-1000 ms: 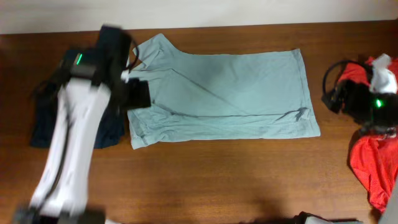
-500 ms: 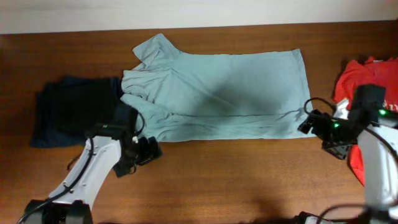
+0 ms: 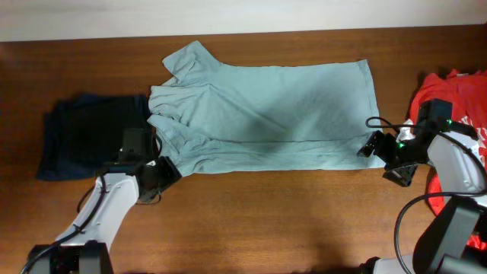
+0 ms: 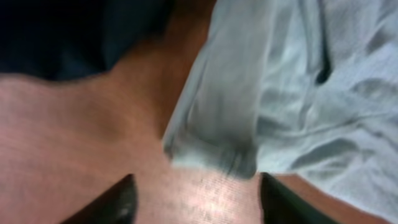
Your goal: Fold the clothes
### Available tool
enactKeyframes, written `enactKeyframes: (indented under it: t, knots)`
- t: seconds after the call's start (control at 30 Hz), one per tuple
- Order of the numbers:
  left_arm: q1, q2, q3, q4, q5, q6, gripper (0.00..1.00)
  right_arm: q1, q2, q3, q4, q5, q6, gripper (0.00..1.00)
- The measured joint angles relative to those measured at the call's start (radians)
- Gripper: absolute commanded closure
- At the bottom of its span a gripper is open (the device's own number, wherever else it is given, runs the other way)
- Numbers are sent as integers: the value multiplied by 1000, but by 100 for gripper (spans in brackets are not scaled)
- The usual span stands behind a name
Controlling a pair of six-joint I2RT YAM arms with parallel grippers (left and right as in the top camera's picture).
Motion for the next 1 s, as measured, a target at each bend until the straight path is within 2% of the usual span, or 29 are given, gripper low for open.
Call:
enactKeyframes:
  t: [0.17,0.23,0.37,0.43,0.57,0.6,0.67,0.77,1.0]
  knots:
    - [0,62,0,74,-23,-7,57,0,0,0,0,-2,0,7]
    - [0,100,0,97,-28,-7,65,0,0,0,0,-2,1,7]
    - [1,129,9,118,-38,-5,90,0,0,0,-1,-2,-1,4]
    - [4,134,11,120,-38,-1,99,0,0,0,-2,1,0,4]
    - [5,135,17,105,-37,6,100,0,0,0,-13,3,-4,1]
    - [5,137,21,94,-37,6,99,0,0,-1,-14,5,-7,5]
    - [5,140,31,65,-37,6,99,0,0,-7,-9,5,-11,21]
    - [5,143,39,47,-37,6,100,0,0,-29,19,8,-7,37]
    - [5,143,41,36,-37,9,99,0,8,-101,116,89,81,37]
